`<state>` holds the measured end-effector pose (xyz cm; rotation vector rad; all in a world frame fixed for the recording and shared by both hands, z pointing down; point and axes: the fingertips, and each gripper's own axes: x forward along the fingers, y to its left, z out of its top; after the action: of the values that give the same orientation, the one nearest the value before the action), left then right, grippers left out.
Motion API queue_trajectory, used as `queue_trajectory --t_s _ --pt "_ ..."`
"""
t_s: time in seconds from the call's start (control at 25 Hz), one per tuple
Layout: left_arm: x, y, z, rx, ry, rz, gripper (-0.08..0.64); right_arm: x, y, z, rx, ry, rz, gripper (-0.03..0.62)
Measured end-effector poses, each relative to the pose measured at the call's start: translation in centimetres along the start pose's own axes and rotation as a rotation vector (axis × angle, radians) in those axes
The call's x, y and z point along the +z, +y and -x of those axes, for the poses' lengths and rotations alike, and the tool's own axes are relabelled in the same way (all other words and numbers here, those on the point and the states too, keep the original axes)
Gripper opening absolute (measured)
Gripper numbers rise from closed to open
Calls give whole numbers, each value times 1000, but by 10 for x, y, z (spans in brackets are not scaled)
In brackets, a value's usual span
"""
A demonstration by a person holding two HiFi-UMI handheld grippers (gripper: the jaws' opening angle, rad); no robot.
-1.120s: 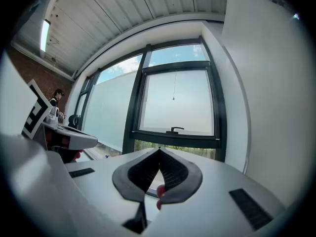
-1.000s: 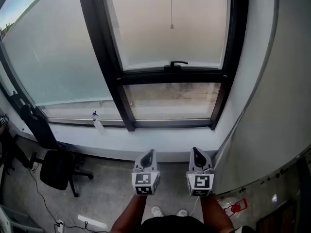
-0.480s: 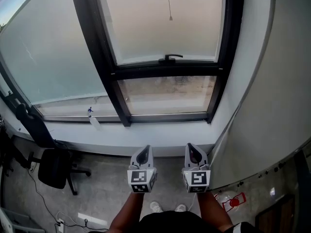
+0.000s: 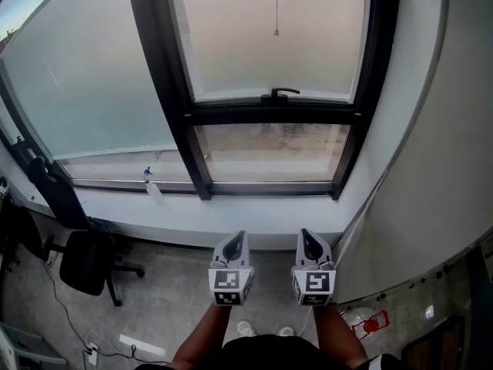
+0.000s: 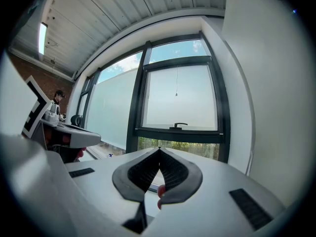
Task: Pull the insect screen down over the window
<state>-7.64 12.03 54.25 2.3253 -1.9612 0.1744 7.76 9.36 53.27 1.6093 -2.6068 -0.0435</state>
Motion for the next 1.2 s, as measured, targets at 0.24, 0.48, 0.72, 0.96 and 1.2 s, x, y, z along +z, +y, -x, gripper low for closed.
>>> queue_trajectory --t_s 0.24,0.48,0.72,0.96,1.2 --pt "3 8 -2 -23 -4 -16 3 6 6 -7 -14 13 27 5" --pt "5 26 -8 -55 -18 -33 3 3 19 -18 -38 1 9 5" --pt "-1 46 -12 -72 -3 -82 3 -3 28 -31 -85 18 6 5" --pt "3 51 -29 -90 -14 -35 3 -14 26 -53 -56 43 47 5" --pt "8 64 -70 -55 -4 -52 3 -23 7 -96 -30 60 25 5"
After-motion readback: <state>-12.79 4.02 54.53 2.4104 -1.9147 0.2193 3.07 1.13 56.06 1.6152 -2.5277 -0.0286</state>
